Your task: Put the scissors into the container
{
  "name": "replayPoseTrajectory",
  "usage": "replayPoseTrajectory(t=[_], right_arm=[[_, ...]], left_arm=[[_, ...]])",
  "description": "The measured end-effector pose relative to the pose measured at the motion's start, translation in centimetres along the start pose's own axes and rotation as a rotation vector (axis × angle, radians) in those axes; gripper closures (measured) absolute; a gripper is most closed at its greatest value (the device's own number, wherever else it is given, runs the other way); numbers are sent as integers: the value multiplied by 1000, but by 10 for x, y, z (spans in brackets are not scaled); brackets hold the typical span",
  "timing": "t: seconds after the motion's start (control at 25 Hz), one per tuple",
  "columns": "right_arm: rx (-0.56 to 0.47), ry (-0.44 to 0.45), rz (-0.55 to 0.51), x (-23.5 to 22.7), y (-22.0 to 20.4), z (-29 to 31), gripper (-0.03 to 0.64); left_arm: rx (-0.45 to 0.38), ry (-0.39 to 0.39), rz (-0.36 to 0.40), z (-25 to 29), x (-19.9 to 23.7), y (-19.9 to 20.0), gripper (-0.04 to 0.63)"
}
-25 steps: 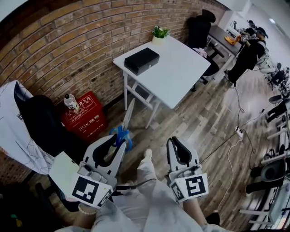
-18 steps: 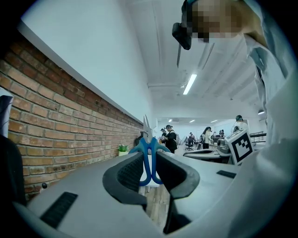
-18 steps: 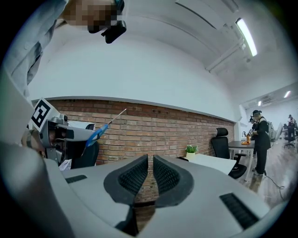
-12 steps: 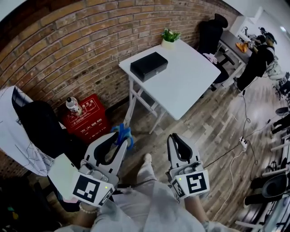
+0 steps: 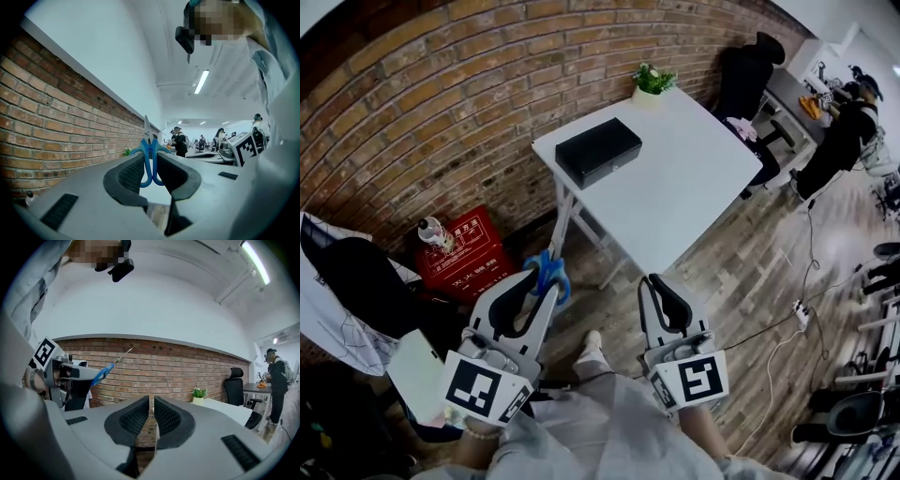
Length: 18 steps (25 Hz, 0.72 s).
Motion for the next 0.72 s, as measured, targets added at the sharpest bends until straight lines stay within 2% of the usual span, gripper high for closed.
replayPoseTrajectory(t=[0.36,0.72], right_arm=[[-6,58,2,-87,3,39,555],[-20,86,10,-135,-1,64,555]], left_arm=[[-14,65,10,82,-7,10,495],[-17,84,18,129,-12,11,495]])
Point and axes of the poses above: the fingertips, and each gripper's own axes: z forward along the fingers, x to its left, y out of its top, the point moved 9 cm from there along -z, backward along the fingers, and after that the axes turned 7 degrees about y, right-handed, at the moved point
